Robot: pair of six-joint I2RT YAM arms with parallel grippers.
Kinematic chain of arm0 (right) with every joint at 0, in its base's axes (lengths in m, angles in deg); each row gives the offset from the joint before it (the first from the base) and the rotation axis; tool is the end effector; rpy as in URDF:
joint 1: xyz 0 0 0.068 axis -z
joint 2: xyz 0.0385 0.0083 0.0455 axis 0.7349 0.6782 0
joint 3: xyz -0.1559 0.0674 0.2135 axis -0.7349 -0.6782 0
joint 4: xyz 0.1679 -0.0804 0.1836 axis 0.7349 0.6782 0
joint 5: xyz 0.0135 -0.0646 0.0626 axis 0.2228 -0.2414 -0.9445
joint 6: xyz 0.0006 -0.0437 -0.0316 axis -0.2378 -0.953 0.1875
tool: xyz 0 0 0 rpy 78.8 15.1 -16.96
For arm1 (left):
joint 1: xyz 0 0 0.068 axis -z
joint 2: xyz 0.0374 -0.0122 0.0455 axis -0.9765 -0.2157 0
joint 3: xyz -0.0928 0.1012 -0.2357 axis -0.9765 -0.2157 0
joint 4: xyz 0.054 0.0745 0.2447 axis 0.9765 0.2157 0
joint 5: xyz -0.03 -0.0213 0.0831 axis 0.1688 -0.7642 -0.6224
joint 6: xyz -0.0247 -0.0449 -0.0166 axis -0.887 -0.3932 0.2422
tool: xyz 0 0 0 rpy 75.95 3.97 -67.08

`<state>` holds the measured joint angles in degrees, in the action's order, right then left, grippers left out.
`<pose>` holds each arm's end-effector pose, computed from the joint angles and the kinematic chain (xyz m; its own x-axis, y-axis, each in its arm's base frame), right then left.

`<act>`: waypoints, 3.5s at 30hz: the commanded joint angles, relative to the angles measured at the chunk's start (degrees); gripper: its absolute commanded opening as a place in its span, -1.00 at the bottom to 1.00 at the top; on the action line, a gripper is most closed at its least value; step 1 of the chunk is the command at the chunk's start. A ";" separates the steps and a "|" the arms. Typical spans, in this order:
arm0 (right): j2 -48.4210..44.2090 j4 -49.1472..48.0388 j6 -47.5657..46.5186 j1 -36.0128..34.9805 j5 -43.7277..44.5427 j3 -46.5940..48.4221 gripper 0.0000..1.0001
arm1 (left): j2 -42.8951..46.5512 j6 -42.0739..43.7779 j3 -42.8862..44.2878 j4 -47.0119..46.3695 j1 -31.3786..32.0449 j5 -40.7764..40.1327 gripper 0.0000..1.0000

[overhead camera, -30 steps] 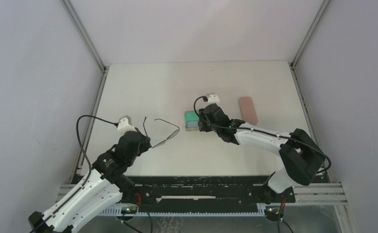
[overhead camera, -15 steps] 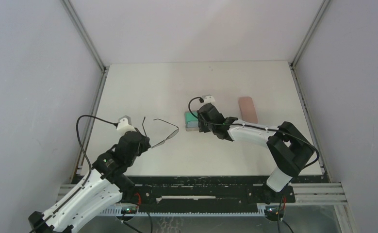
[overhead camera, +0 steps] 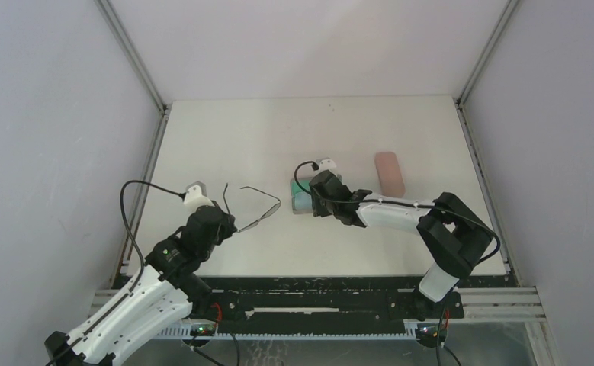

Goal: Organize the sunglasses
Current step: Adjust the sunglasses case at the center of the board, then place the sunglasses at the center of the board.

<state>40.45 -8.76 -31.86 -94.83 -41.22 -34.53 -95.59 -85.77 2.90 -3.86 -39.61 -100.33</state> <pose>0.2335 0.2425 0.1778 -0.7139 -0.1314 -0.6879 -0.3167 0.9366 0.1498 0.1113 -0.0654 0.2405 -0.4939 -0.4693 -0.7320 -0.2097 0.8813 -0.4235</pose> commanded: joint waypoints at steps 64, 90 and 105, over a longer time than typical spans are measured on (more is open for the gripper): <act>-57.15 12.88 8.04 -3.84 8.84 -28.03 -0.07 | -44.45 10.46 10.96 -23.50 24.91 3.89 -1.00; -52.83 12.97 14.03 -3.62 9.94 -27.27 -0.08 | -31.93 -37.18 0.44 -2.47 26.22 -14.18 -0.98; -55.06 16.38 15.58 -3.62 11.04 -25.68 -0.08 | -33.96 -30.58 2.69 -4.51 26.18 -11.45 -0.33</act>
<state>-13.88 7.55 -17.80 -98.39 -31.34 -62.94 -132.11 -118.40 1.65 -9.00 -13.56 -110.58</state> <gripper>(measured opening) 0.460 0.307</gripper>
